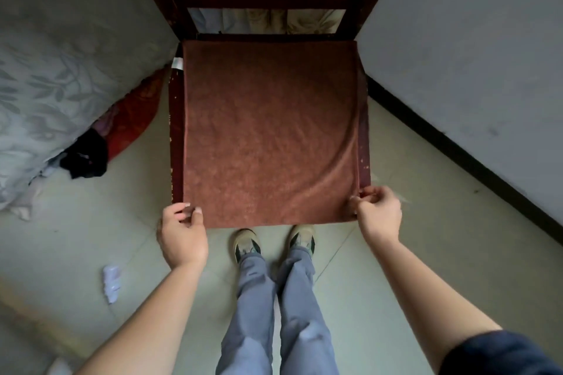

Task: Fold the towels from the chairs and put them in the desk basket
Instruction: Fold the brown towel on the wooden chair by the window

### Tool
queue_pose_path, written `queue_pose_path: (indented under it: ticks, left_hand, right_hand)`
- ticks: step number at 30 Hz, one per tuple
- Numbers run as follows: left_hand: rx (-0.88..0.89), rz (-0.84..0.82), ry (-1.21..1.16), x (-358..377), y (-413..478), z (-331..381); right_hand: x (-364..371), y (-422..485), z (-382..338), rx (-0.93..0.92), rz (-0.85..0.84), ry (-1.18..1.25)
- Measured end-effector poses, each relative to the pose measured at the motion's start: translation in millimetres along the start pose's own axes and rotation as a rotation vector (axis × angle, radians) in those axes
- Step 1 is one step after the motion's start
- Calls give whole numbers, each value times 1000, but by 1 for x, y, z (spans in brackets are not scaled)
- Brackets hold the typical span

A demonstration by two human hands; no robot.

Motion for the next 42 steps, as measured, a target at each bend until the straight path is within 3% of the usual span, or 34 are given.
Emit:
queue_pose_path:
  ticks: [5,12,16,20,26,34,39,42]
  left_hand:
    - [-132,13,65,-16,-22,-18]
    - [-279,-92,-250,-17,-14,-16]
    - [-422,-82,-444,-20,-13,-9]
    - [-489,-94,-474,-22,-15,-11]
    - [-516,-106,-540,-26,-22,-12]
    - [-503,-76,-474,-38,-34,-8]
    - [-482,-163,-399,-52,-39,8]
    - [-440,-198,-474,-58,-28,35]
  right_hand:
    - [-10,-17,40,43,-84,-28]
    - [-13,-10,42,118,-291,100]
    - [-20,-3,45,117,-257,205]
    - [-24,0,53,170,-210,287]
    - [-17,0,51,244,-200,426]
    - [-29,-9,55,303,-121,254]
    - [-51,-18,30,292,-223,235]
    - [-60,-15,0,263,-257,292]
Point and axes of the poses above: each hand's wrist, its own y-axis towards the middle knuckle, its own x-axis out of the palm, z = x × y, the point moved 1 cm from there along y, towards the middle knuckle, and after that the axes turned 4 degrees about x, right-handed, at the moved point
